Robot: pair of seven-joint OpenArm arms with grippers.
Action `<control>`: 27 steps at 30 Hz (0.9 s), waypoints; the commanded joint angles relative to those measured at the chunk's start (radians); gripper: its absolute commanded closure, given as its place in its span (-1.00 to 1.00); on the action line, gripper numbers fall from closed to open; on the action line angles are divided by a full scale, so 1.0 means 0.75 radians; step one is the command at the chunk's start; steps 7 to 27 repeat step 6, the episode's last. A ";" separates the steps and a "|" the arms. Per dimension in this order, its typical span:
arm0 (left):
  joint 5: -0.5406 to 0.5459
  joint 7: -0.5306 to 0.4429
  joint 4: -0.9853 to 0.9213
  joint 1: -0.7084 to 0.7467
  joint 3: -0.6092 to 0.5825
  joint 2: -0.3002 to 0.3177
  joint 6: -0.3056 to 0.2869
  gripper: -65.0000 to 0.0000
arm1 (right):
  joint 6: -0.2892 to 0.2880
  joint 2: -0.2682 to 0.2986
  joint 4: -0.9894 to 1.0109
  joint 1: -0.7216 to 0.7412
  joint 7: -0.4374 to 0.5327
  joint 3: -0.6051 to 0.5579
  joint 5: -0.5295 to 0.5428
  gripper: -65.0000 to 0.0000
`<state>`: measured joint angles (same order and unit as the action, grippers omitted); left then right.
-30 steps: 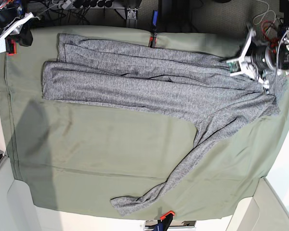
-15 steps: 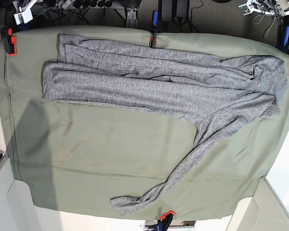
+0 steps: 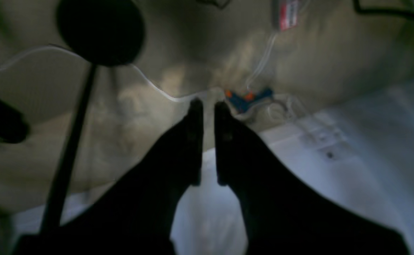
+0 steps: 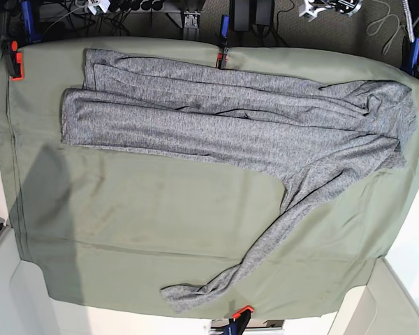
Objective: Fold the T-shirt properly
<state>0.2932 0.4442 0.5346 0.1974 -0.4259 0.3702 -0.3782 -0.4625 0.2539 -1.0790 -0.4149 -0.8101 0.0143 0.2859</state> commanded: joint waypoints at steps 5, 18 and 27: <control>0.004 0.005 -0.043 -0.095 -0.025 -0.023 0.071 0.82 | -0.007 0.013 0.031 0.060 -0.020 0.002 0.003 1.00; 0.004 0.006 -0.042 -0.104 -0.025 -0.026 0.070 0.82 | -0.007 0.013 0.030 0.063 -0.007 0.002 0.003 1.00; 0.004 0.006 -0.042 -0.104 -0.025 -0.026 0.070 0.82 | -0.007 0.013 0.030 0.063 -0.007 0.002 0.003 1.00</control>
